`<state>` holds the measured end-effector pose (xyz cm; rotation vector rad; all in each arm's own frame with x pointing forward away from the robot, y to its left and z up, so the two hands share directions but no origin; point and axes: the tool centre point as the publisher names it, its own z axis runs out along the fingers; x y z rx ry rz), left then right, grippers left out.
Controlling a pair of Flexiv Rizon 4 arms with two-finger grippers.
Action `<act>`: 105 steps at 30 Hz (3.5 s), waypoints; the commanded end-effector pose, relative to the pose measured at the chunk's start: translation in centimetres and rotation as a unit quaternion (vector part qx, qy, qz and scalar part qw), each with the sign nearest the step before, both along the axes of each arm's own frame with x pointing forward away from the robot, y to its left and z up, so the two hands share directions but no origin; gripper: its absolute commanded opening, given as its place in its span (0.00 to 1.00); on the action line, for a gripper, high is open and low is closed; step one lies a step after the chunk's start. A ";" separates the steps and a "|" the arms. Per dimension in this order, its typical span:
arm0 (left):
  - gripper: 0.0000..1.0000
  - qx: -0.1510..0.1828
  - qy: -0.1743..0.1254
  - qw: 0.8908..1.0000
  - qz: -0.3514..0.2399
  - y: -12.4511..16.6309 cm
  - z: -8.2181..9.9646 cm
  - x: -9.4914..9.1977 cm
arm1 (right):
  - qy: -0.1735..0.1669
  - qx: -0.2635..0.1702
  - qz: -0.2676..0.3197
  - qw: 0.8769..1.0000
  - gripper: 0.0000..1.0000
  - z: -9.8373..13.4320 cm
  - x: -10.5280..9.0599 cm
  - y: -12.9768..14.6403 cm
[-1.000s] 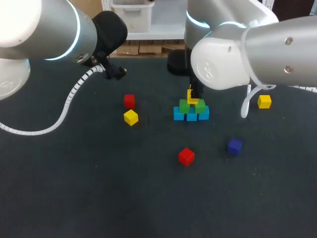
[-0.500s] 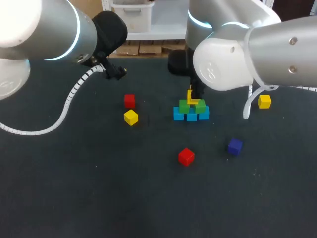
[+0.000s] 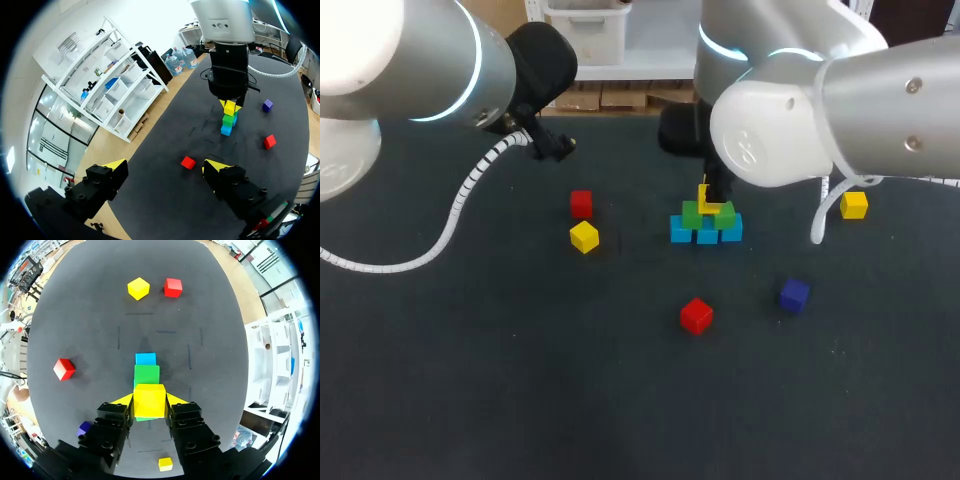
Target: Place the blue cubes, place green cubes on the blue cubes, place the yellow cubes on the green cubes, then place the red cubes on the yellow cubes, and place purple cube on the red cubes.
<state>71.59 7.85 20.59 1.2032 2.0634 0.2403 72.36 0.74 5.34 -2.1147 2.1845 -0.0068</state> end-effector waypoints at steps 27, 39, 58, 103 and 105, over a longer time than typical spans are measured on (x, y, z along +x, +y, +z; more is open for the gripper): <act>1.00 -0.001 0.000 1.000 -0.001 0.0 0.0 0.1 | 0.001 0.007 -0.006 1.000 0.49 0.2 0.1 -0.4; 1.00 -0.001 0.000 1.000 -0.001 0.0 0.0 0.1 | 0.002 0.008 0.002 1.000 0.41 0.2 0.0 -0.3; 1.00 -0.001 0.000 1.000 -0.001 0.0 0.0 0.1 | 0.000 0.008 0.012 1.000 0.30 0.3 -0.2 -0.2; 1.00 -0.001 0.000 1.000 -0.001 0.0 0.0 0.1 | -0.010 0.034 -0.030 0.999 1.00 1.9 0.8 -2.4; 1.00 -0.001 0.000 1.000 -0.001 0.0 0.0 0.1 | -0.014 0.031 -0.051 0.998 1.00 2.3 1.2 -4.0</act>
